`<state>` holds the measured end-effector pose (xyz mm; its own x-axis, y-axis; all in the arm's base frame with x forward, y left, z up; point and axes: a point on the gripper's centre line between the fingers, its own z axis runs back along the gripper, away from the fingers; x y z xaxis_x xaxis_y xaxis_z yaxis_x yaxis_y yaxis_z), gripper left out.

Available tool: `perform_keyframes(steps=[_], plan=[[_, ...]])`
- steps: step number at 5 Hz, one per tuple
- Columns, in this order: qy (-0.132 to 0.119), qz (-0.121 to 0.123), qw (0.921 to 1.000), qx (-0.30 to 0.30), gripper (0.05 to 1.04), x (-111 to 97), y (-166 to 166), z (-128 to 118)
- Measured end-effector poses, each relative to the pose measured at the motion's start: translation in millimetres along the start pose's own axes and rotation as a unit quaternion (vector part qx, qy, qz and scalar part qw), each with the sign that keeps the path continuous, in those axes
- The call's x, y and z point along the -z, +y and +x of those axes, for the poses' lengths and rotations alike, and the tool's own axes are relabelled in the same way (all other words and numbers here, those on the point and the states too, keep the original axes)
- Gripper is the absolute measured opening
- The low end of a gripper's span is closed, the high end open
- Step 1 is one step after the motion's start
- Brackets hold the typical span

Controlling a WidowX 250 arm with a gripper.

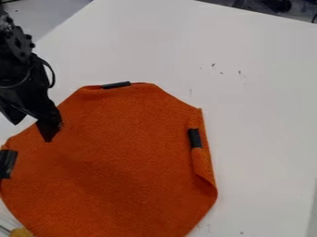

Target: Folds the cloth from top left corner

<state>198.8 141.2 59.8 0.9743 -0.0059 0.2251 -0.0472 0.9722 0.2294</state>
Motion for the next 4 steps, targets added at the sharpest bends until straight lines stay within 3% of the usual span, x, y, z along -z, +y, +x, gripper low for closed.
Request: perform_keyframes(steps=[1, 2, 3, 4], plan=[[0.009, -0.005, 1.0, 0.001, 1.0, 3.5, -1.8, -2.4], [0.017, -0.016, 0.9993, 0.03, 1.0, 11.5, -1.7, 17.4], [0.02, -0.03, 0.9962, 0.08, 1.0, 19.1, -1.6, 59.1], [0.003, -0.045, 0.9917, 0.12, 1.0, 32.0, -7.1, 99.8]])
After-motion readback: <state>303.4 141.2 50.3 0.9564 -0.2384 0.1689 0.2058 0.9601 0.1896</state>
